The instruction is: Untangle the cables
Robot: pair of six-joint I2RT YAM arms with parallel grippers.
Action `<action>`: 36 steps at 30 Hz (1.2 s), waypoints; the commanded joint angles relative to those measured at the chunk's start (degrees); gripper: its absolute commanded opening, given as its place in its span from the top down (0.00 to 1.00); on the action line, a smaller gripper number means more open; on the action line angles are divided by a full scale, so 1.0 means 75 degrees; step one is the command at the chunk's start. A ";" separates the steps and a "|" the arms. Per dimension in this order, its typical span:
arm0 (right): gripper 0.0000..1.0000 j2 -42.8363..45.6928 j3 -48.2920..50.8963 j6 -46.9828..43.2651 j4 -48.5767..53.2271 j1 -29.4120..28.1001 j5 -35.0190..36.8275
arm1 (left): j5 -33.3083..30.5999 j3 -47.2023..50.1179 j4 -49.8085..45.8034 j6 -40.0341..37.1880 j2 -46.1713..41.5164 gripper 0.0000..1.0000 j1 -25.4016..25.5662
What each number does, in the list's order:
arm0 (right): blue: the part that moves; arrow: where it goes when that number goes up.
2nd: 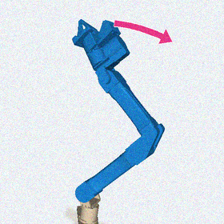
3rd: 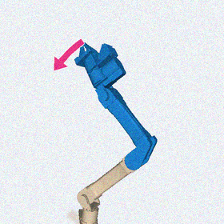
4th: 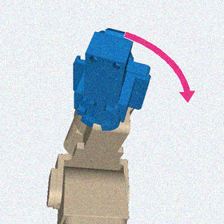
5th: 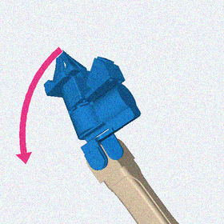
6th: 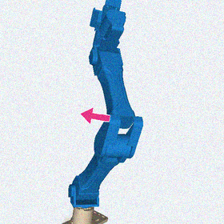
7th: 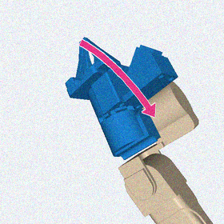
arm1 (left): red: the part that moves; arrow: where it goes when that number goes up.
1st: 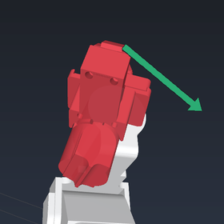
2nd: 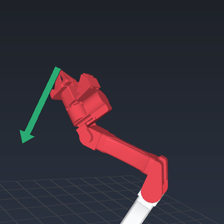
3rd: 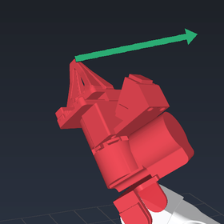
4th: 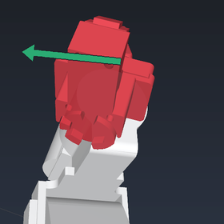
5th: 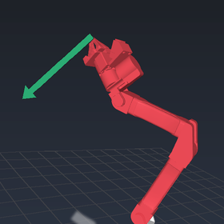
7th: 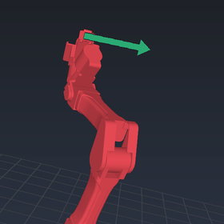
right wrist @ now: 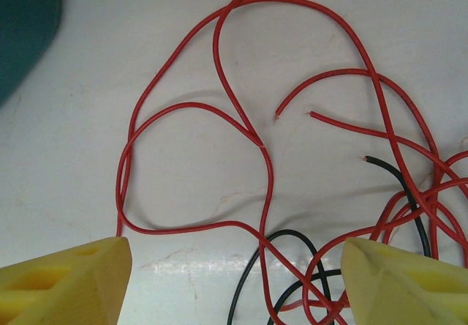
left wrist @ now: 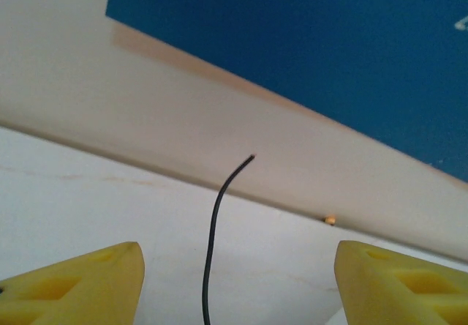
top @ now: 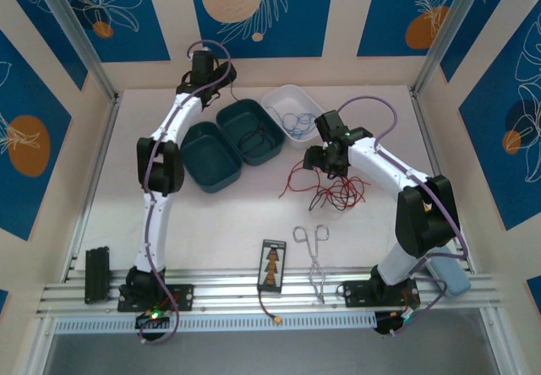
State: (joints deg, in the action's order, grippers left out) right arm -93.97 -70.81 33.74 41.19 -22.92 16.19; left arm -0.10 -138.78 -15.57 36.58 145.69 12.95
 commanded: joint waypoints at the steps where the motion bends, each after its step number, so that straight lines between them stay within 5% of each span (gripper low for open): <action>1: 0.24 -0.0286 -0.0175 0.0096 0.0074 -0.0047 -0.0148 | 0.0938 -0.0691 -0.0253 0.0334 0.0595 0.32 0.0043; 30: 0.25 -0.0715 -0.0456 0.0096 0.0227 -0.0112 -0.0046 | 0.1654 -0.0949 0.0194 0.1088 0.1531 0.40 -0.0130; 36: 0.25 -0.0760 -0.0445 0.0096 0.0203 -0.0109 -0.0071 | 0.1759 -0.0949 0.0333 0.1149 0.1606 0.56 -0.0133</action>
State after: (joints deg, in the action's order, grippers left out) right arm -98.65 -72.66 33.74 41.82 -23.42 16.08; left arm 11.64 -144.20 -14.48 44.75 156.94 12.47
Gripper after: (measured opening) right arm 0.754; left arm 0.459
